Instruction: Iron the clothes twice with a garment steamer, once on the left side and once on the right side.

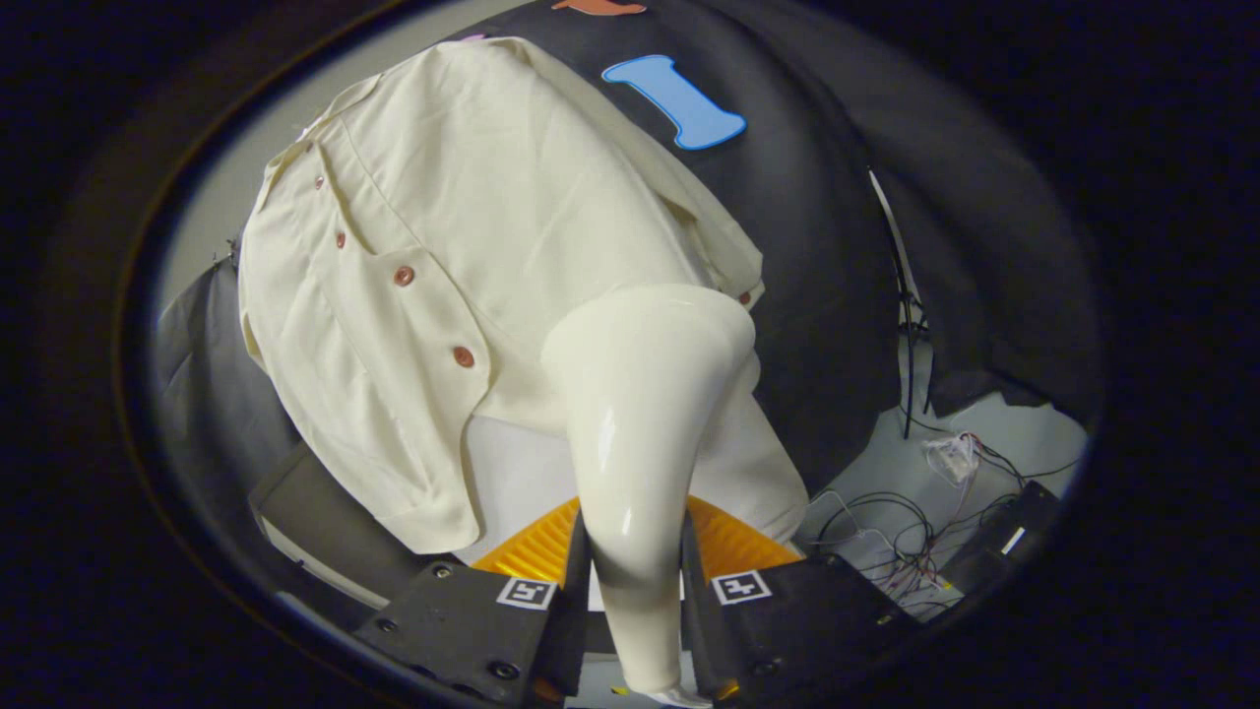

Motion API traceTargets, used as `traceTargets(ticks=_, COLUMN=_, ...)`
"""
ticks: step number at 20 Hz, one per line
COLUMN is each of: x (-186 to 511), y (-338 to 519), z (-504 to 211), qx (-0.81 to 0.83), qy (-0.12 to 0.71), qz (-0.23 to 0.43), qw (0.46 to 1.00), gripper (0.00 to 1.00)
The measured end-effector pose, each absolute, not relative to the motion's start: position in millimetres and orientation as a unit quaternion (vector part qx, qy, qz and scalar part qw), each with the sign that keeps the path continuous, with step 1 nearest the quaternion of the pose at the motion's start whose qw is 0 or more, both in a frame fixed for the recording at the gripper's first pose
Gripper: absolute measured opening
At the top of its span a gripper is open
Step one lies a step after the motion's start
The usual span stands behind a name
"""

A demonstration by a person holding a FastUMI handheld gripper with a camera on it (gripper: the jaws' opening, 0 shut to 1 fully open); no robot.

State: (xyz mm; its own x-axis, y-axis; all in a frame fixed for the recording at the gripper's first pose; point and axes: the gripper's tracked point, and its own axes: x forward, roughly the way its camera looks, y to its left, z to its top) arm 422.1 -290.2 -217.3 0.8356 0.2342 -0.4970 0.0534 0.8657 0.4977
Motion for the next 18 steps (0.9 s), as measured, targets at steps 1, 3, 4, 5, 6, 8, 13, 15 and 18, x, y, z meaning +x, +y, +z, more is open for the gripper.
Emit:
traceTargets(ticks=1, x=420, y=-288, z=-218, qx=0.262, qy=0.278, qz=0.05, qw=0.923, gripper=0.43)
traceTargets(ticks=3, x=412, y=-286, z=-220, qx=0.262, qy=0.269, qz=0.057, qw=0.925, gripper=0.43)
traceTargets(ticks=4, x=406, y=-282, z=-218, qx=0.263, qy=0.264, qz=0.062, qw=0.926, gripper=0.43)
traceTargets(ticks=5, x=401, y=-278, z=-214, qx=0.267, qy=0.255, qz=0.065, qw=0.927, gripper=0.43)
traceTargets(ticks=6, x=395, y=-275, z=-209, qx=0.275, qy=0.245, qz=0.068, qw=0.927, gripper=0.43)
traceTargets(ticks=8, x=383, y=-268, z=-191, qx=0.289, qy=0.217, qz=0.067, qw=0.93, gripper=0.43)
traceTargets(ticks=13, x=342, y=-249, z=-133, qx=0.296, qy=0.14, qz=0.062, qw=0.943, gripper=0.43)
traceTargets(ticks=15, x=323, y=-233, z=-105, qx=0.292, qy=0.111, qz=0.069, qw=0.948, gripper=0.43)
traceTargets(ticks=18, x=295, y=-216, z=-72, qx=0.269, qy=0.069, qz=0.07, qw=0.958, gripper=0.43)
